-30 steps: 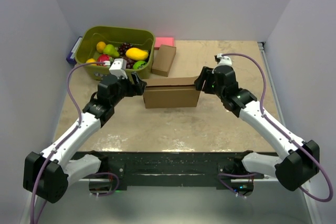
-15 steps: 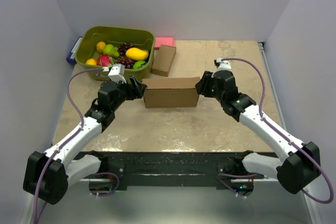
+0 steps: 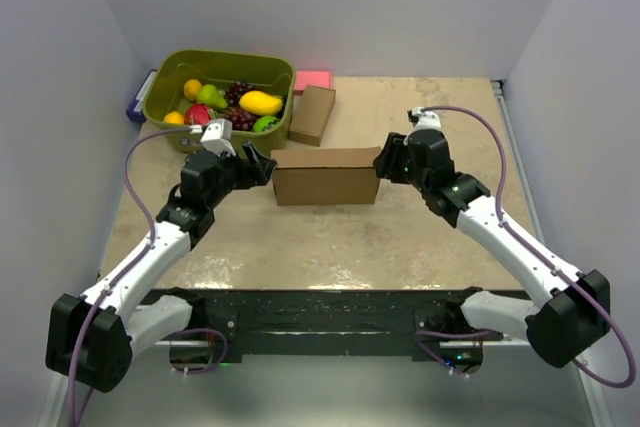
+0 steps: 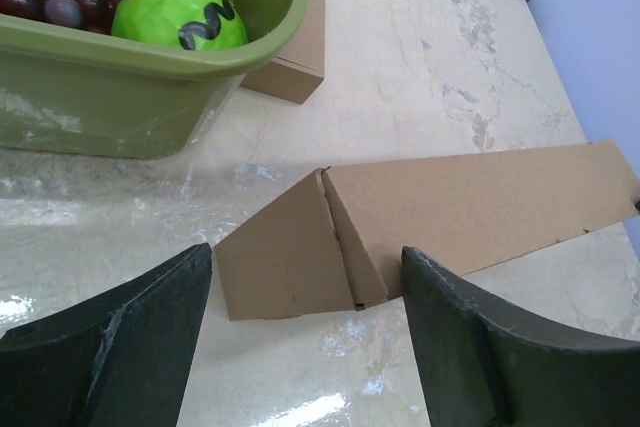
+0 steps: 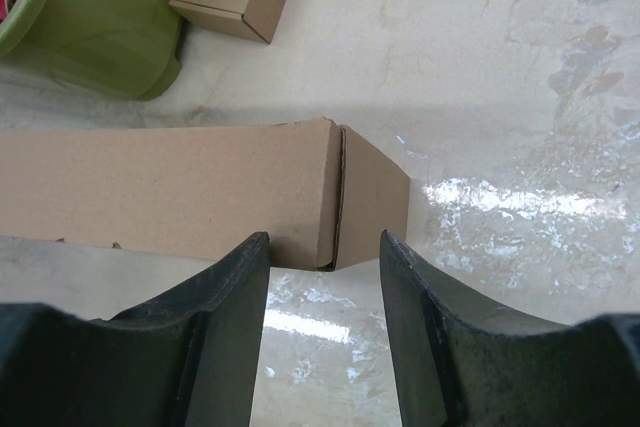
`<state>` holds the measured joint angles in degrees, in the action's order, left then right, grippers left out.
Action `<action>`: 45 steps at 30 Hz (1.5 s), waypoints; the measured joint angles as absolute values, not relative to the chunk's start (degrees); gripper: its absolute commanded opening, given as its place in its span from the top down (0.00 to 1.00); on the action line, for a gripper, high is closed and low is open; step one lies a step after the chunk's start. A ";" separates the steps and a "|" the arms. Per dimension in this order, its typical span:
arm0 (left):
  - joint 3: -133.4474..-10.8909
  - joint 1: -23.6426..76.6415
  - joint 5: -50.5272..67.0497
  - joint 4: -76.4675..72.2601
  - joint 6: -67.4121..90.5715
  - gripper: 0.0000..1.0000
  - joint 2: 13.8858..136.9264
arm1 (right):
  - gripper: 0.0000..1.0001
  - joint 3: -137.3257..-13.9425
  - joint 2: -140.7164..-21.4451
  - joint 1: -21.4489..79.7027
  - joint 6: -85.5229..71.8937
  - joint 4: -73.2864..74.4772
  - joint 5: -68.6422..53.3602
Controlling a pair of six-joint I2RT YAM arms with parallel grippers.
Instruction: Fold the paper box
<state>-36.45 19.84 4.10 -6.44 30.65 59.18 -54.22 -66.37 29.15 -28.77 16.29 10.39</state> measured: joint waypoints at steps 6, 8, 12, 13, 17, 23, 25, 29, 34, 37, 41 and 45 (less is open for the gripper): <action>-39.00 16.86 5.91 -2.83 30.35 0.19 59.18 | 0.49 -57.39 -67.94 28.42 -27.86 19.22 10.35; -39.51 16.45 6.22 -2.37 30.20 0.19 59.20 | 0.49 -57.87 -68.23 28.16 -27.75 19.55 10.33; -39.55 15.99 7.05 -2.02 29.71 0.20 59.55 | 0.49 -58.06 -68.27 27.55 -27.38 19.90 10.26; -39.55 15.90 7.29 -2.04 29.43 0.20 59.79 | 0.49 -58.06 -68.27 27.31 -27.33 19.94 10.09; -39.55 15.75 7.90 -2.37 29.36 0.19 60.64 | 0.49 -58.06 -68.27 26.50 -27.11 19.97 9.52; -39.55 15.75 8.60 -3.25 29.39 0.22 61.47 | 0.52 -58.04 -68.27 26.17 -26.94 19.97 9.43; -39.53 15.75 8.71 -3.36 29.39 0.25 61.49 | 0.55 -57.93 -68.27 26.20 -26.94 19.97 9.43; -38.92 15.75 8.97 -4.54 29.56 0.29 61.47 | 0.67 -57.21 -68.23 26.20 -26.98 18.96 9.10; -37.21 15.75 9.87 -7.60 30.70 0.37 61.23 | 0.72 -55.46 -67.29 26.24 -27.33 16.49 7.73; -36.01 15.77 10.33 -9.43 31.31 0.39 60.84 | 0.75 -54.46 -66.92 26.24 -27.42 15.09 7.62; -34.15 15.77 10.70 -11.49 32.51 0.40 60.07 | 0.79 -53.52 -66.72 26.24 -27.44 13.63 7.40; -32.84 15.77 10.87 -13.08 33.47 0.41 59.72 | 0.82 -52.90 -66.74 26.24 -27.46 12.67 7.01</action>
